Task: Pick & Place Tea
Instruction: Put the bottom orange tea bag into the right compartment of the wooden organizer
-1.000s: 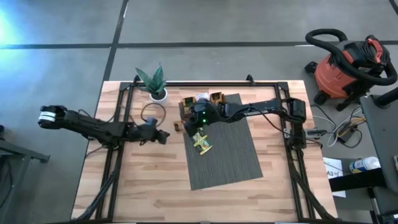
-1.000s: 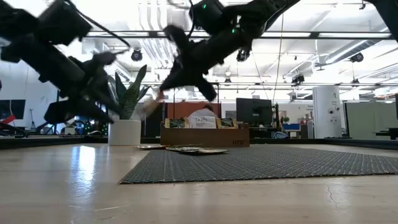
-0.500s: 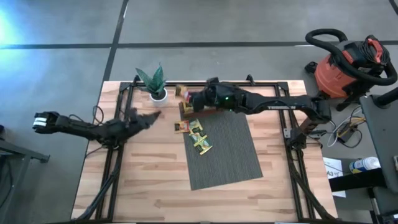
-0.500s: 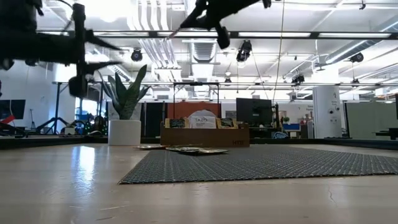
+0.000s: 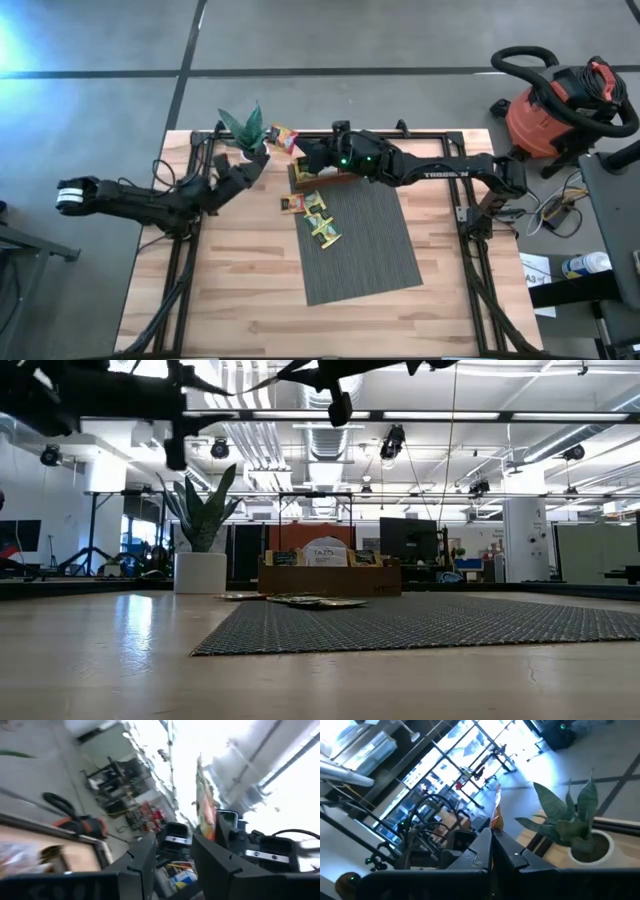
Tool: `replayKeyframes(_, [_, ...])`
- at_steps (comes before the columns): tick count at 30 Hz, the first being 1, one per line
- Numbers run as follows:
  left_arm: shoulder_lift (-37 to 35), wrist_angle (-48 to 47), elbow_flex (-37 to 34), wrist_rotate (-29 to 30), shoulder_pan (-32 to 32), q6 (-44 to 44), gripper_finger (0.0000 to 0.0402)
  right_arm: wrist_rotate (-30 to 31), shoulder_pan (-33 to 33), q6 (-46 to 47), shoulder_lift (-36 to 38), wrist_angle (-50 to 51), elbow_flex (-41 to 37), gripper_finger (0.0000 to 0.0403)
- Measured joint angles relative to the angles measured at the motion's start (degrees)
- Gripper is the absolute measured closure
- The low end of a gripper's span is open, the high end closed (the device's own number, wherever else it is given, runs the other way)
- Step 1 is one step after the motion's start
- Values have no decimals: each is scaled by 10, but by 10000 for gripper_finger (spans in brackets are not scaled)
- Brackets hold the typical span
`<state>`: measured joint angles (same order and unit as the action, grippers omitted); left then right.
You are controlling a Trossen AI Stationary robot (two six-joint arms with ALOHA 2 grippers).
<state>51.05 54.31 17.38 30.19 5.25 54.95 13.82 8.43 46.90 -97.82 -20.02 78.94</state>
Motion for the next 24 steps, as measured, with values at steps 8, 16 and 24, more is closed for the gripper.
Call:
replayKeyframes(8, [54, 39, 72, -95, 38, -36, 278, 16, -16, -12, 3, -32, 0, 394])
replayKeyframes(16, [68, 40, 92, -126, 44, -45, 278, 18, -28, -34, 3, -30, 0, 394])
replayKeyframes(24, [64, 43, 92, -141, 44, -53, 294, 44, -32, -57, 4, -29, 0, 394])
